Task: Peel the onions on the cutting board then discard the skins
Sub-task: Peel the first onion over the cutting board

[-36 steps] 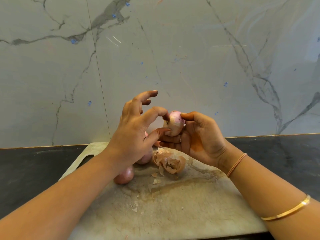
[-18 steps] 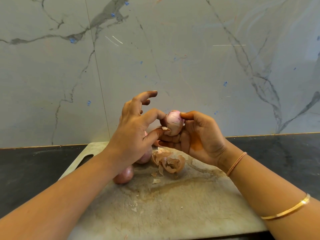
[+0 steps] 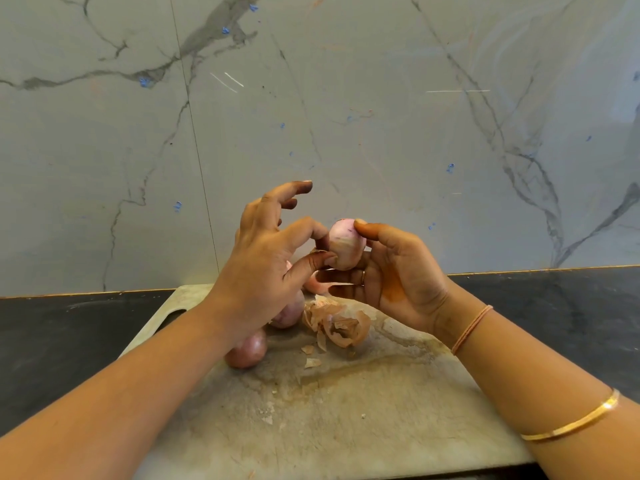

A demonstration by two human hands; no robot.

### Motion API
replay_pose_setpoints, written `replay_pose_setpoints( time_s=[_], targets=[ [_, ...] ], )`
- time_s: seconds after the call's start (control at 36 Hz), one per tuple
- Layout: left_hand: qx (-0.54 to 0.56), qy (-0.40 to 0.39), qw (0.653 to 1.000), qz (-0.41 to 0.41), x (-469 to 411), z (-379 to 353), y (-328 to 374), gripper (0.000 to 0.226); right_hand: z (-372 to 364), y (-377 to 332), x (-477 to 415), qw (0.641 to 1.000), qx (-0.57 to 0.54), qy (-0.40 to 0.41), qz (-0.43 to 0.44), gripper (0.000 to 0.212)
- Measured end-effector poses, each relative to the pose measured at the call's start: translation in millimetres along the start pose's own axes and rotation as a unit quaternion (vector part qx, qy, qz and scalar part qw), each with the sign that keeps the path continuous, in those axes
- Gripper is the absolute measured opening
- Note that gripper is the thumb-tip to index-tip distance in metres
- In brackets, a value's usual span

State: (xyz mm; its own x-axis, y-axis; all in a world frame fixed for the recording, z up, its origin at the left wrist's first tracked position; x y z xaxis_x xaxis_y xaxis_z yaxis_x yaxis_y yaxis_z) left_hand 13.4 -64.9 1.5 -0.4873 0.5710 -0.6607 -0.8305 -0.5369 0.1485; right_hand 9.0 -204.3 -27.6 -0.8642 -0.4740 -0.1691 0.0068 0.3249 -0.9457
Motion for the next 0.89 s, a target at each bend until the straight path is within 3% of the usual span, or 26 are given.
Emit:
replay_pose_setpoints(
  time_s=[0.08,0.47,0.69,0.89],
  targets=[
    [-0.001,-0.006,1.0,0.009,0,0,-2,0.017,5,-1,0,0.999,0.019,0.039,0.005,0.04],
    [-0.023,-0.025,0.998,0.055,-2,0,-8,0.016,14,-13,2,0.981,-0.147,0.088,0.092,0.046],
    [-0.025,-0.038,0.997,0.058,0,-1,-4,0.014,16,-6,3,0.985,-0.115,0.123,0.024,0.043],
    [-0.009,-0.032,0.999,0.032,0,-4,-5,0.038,6,-2,2,0.993,-0.101,0.068,0.0,0.039]
  ],
)
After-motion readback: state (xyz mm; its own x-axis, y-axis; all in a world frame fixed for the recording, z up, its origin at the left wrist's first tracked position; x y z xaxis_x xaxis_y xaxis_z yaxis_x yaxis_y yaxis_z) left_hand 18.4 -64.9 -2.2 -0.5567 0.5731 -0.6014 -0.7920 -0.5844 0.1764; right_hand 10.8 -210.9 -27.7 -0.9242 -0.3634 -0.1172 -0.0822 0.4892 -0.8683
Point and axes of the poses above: each hand's wrist, its own x-axis away from the middle knuckle, its own z-axis out of the back of the hand, y = z × x, the point moved 5 cm from there along -x, towards the middle knuckle, and after that the axes turned 13 degrees about -y, right-handed, at the moved point
